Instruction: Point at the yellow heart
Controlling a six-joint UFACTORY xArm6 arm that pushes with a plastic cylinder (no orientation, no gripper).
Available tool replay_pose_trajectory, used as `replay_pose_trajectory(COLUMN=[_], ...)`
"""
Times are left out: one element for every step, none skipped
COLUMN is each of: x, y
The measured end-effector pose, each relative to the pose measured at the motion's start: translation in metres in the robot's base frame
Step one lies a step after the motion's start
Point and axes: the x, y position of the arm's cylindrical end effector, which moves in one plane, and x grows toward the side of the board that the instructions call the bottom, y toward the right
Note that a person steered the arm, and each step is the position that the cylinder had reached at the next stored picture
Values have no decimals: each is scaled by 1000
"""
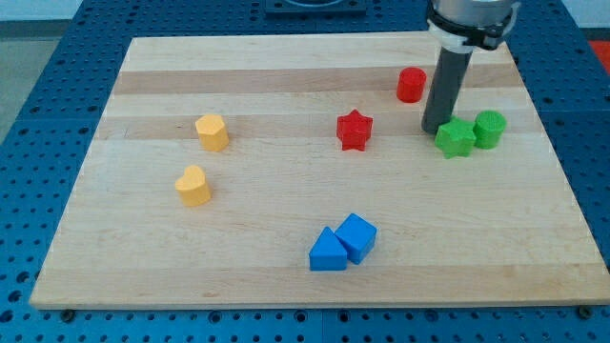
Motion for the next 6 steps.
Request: replay_pose_trajectory(x=[0,0,1,10,29,58], y=[2,2,-11,-35,-59,-84])
